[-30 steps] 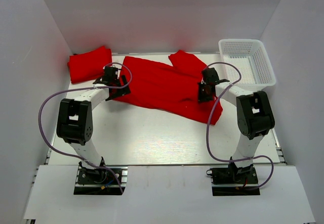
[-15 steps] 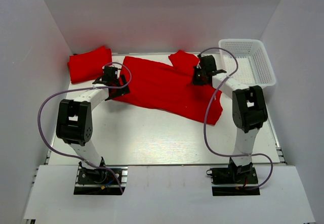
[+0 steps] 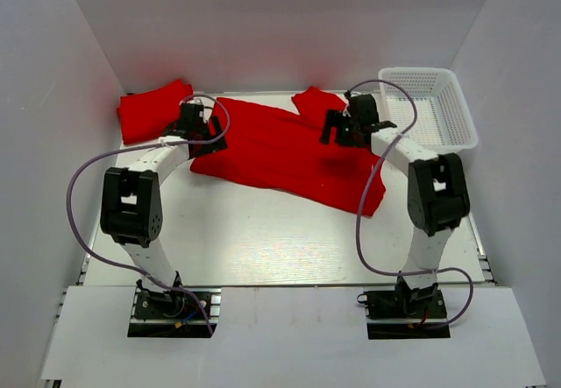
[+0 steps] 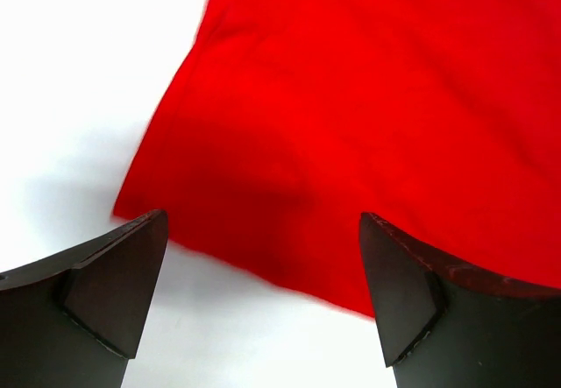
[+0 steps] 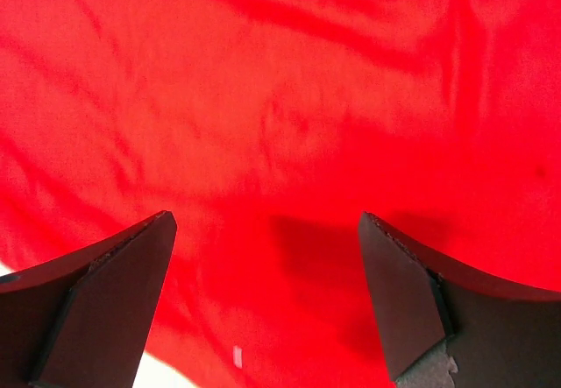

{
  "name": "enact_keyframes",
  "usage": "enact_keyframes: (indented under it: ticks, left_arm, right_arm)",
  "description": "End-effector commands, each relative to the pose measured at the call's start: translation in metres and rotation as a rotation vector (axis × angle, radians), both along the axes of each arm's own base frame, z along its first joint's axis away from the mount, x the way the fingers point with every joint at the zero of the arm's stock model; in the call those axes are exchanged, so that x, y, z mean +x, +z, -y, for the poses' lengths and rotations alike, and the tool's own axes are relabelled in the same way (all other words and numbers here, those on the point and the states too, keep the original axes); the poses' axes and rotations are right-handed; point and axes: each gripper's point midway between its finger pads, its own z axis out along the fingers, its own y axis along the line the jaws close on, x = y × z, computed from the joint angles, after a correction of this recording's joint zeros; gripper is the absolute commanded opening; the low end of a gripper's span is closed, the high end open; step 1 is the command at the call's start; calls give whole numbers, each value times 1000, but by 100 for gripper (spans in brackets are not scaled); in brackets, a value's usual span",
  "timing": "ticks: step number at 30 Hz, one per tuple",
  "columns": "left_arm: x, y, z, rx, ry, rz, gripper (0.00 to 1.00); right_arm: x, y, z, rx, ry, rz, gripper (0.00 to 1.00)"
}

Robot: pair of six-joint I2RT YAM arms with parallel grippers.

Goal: Fold and stack the t-shirts
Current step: Fold the flattened tshirt in 1/3 of the way

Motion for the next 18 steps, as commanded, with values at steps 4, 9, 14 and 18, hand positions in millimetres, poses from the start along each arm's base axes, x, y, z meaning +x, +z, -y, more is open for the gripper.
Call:
enact_keyframes:
  ticks: [4,9,14,18]
  left_arm:
    - [38,-5,21,-49,-112,50,100]
    - [30,-42,30,-63,-138,-68,100]
    - [-5,-70,22,-62,-97,-146,100]
    - [-47,-90,8,-32,-38,-230,100]
  right_arm:
    - [-63,1,21,-21,-6,-66,90]
    - [-92,-29,32,-49,-25,-176,90]
    - [-113,-58,24,2,-15,-281,90]
    - [-135,-77,30,-4,-44,-366,90]
